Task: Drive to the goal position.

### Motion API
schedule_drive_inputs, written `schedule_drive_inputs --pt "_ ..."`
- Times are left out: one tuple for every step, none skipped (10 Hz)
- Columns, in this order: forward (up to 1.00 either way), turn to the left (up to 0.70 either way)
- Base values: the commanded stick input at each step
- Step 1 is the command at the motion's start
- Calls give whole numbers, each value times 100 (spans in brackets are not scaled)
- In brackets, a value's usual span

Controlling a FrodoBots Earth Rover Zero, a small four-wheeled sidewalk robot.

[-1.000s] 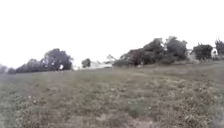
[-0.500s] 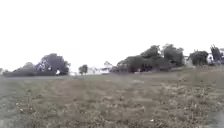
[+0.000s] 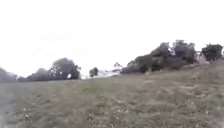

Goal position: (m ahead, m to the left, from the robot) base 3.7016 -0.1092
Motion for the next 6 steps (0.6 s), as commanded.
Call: schedule_drive_inputs --pt "50 -6" --pt "50 -7" --pt "50 -8" --pt "50 -15" --pt "50 -23" --pt "50 -32"
